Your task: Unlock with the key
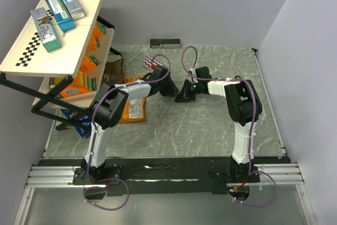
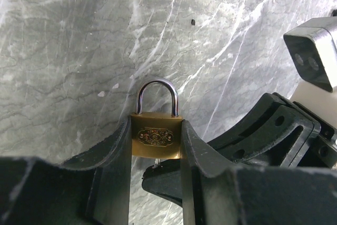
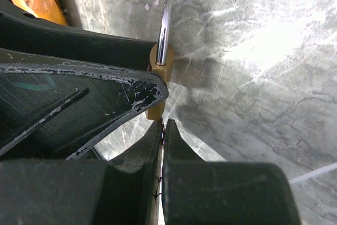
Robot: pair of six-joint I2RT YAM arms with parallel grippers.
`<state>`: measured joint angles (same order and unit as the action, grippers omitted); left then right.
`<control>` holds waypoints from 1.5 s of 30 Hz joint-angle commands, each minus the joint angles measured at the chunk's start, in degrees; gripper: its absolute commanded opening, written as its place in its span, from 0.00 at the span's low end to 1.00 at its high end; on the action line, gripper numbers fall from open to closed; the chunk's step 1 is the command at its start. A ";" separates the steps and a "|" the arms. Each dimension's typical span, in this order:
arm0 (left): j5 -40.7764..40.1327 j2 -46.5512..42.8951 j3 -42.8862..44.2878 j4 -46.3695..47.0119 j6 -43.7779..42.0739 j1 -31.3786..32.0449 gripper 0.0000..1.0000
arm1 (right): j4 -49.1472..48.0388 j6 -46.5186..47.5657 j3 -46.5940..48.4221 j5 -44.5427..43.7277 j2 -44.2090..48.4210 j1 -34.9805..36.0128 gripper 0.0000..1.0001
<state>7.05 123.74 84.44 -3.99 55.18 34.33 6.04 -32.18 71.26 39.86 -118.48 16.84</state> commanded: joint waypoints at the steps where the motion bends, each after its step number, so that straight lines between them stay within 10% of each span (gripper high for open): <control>1: 3.50 2.20 -1.91 -10.16 -1.65 1.80 0.01 | -11.49 1.77 4.94 -6.98 -0.26 -1.99 0.00; 45: 15.01 1.77 -2.27 -8.32 1.86 2.50 0.01 | -33.80 0.98 11.27 -20.07 -2.82 -1.64 0.00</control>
<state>5.10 124.55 83.64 1.50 56.86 32.27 -3.11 -31.99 75.66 35.97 -123.13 17.47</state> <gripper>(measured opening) 0.361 0.025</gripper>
